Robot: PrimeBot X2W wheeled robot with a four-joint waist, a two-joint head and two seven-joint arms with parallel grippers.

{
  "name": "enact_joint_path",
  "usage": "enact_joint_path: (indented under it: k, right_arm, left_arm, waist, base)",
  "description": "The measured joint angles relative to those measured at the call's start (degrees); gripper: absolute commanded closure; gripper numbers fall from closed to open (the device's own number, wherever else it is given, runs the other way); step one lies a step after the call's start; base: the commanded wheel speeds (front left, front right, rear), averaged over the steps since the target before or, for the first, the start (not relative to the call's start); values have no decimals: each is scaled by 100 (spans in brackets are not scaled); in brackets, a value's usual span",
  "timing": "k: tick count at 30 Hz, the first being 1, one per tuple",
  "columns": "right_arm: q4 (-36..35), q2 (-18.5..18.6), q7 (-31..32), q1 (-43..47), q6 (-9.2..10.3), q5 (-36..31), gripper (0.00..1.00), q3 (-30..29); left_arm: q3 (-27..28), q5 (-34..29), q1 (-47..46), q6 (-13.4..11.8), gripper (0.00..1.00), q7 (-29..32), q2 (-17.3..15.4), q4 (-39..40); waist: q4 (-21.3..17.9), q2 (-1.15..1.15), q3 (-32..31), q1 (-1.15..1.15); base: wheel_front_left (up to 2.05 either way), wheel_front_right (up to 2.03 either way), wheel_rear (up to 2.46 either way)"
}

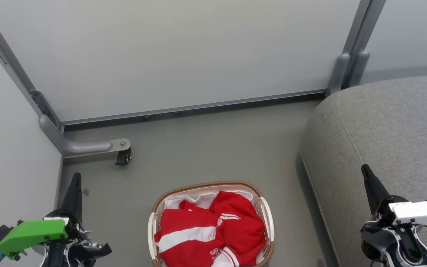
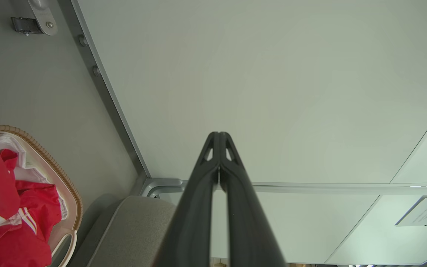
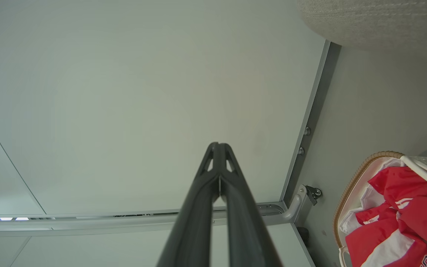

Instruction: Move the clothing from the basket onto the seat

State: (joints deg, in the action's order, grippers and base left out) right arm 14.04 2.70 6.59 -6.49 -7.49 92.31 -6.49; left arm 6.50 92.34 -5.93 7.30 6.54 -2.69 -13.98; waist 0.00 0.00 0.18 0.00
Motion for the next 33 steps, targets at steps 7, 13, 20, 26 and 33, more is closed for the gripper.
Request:
enact_joint_path:
  k: [7, 13, 20, 26, 33]
  right_arm:
    - [0, 0, 0, 0, 0, 1, 100, 0]
    - [0, 0, -1, 0, 0, 0, 100, 0]
    - [211, -73, -4, 113, 2, -2, 0, 16]
    - [204, -36, -164, 142, 2, -187, 0, 119]
    - [175, 43, -363, 124, 2, -938, 0, 198]
  left_arm:
    - [0, 0, 0, 0, 100, 0, 0, 0]
    - [0, 0, 0, 0, 100, 0, 0, 0]
    - [-16, -1, 162, -11, 0, -8, 52, -230]
    - [-103, -222, 191, -20, 0, -170, 46, -282]
    - [-120, -1084, 188, -20, 0, -369, 24, -279]
  waist:
    - [0, 0, 0, 0]
    - [0, 0, 0, 0]
    - [0, 0, 3, 0]
    - [3, 0, 7, 0]
    - [4, 0, 16, 0]
  base:
    - [0, 0, 0]
    - [0, 0, 0]
    - [0, 0, 0]
    - [0, 0, 0]
    - [0, 0, 0]
